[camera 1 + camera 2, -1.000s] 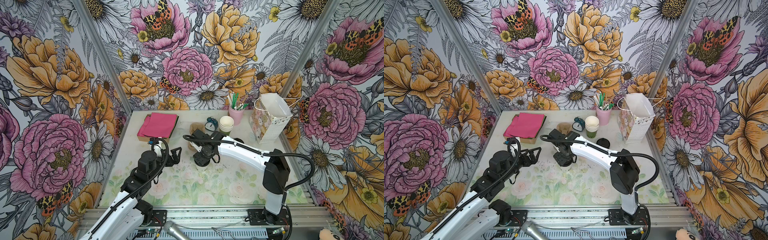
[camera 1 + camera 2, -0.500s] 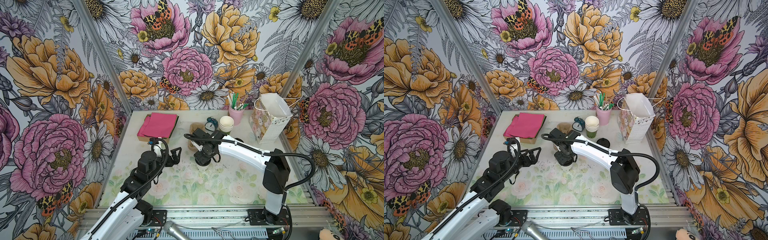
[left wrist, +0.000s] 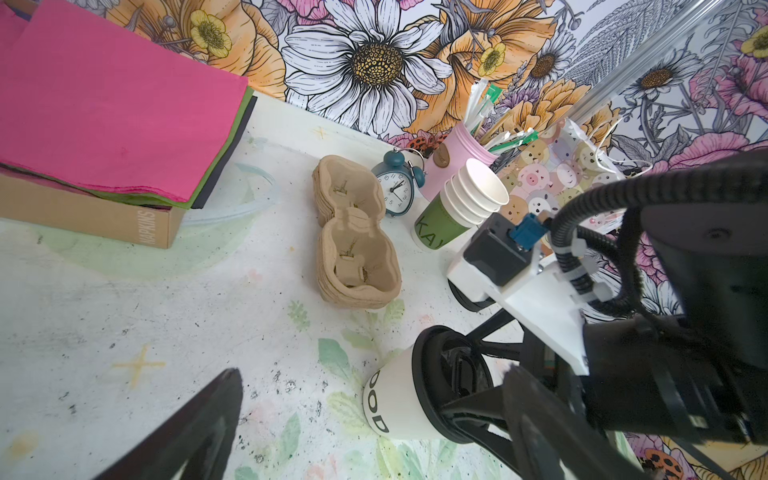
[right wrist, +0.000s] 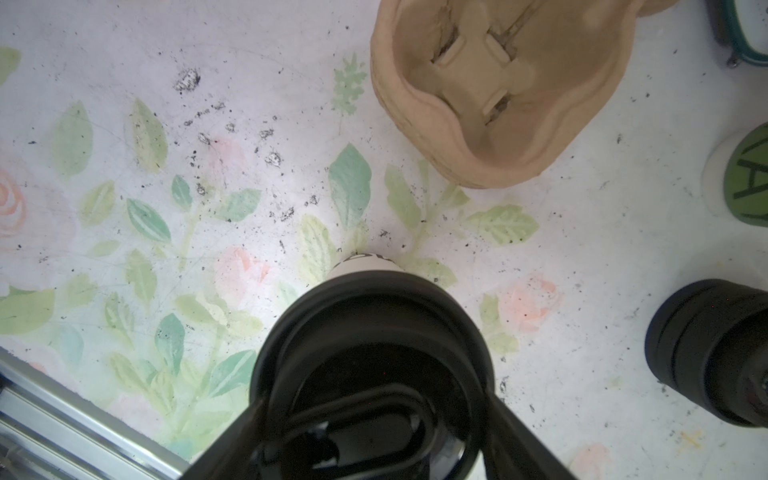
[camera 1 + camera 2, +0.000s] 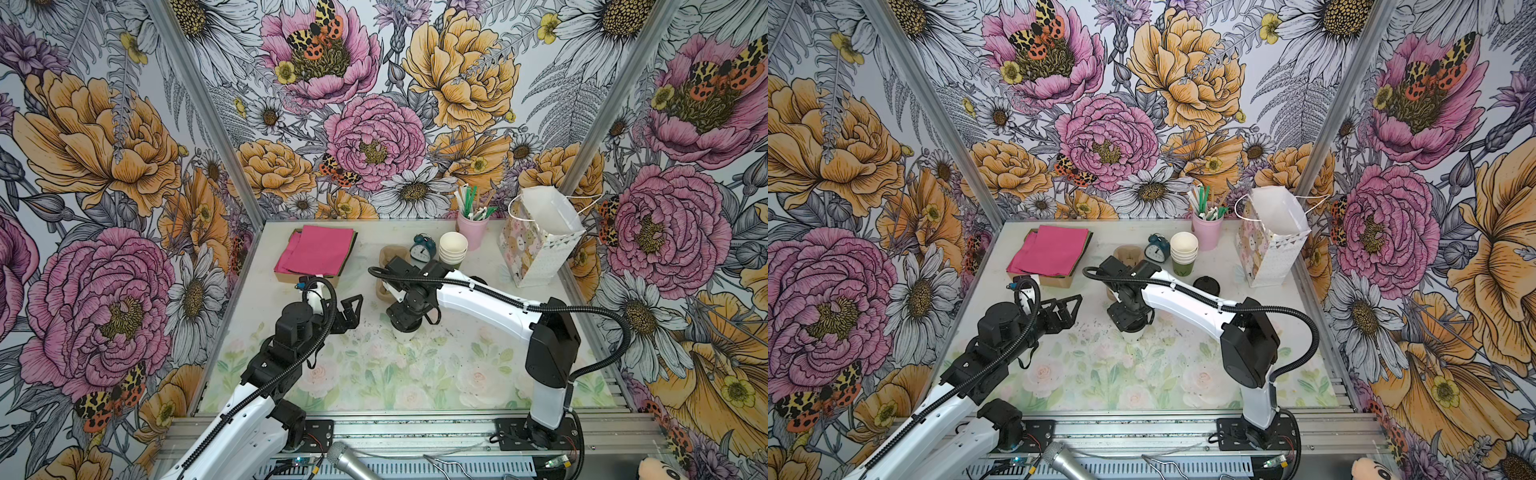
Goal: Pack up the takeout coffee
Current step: 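Keep right gripper pressing the black lid onto the white cup rim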
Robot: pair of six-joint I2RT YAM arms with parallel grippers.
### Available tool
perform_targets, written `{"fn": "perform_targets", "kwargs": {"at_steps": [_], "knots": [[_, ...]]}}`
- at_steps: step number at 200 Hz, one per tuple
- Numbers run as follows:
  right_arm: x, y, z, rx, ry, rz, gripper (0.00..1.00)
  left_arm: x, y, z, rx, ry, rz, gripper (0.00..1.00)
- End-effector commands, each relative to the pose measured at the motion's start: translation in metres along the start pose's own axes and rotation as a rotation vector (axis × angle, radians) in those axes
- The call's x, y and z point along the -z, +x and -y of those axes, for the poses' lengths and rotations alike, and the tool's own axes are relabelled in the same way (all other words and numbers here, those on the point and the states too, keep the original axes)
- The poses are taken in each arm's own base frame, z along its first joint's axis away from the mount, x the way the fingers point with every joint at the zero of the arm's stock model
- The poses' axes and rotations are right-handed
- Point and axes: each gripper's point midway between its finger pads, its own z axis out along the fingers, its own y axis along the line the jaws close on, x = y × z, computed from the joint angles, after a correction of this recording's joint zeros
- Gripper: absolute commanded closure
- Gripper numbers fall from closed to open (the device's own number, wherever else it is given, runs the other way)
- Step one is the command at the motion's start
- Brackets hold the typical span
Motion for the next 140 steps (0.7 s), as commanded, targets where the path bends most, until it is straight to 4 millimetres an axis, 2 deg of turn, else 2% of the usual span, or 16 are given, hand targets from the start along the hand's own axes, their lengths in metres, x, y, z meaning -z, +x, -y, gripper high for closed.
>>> {"fn": "perform_targets", "kwargs": {"at_steps": [1,86,140], "knots": [[0.016,-0.012,0.002,-0.025,-0.001,0.06,0.2,0.001,0.0,-0.001,0.0,0.0,0.018,0.01],[0.025,-0.017,-0.003,-0.028,-0.034,0.088,0.16,0.001,0.001,-0.001,0.005,-0.001,0.018,0.01],[0.033,-0.021,-0.007,-0.026,-0.057,0.113,0.09,0.001,0.001,-0.002,0.006,-0.003,0.017,0.01]]}}
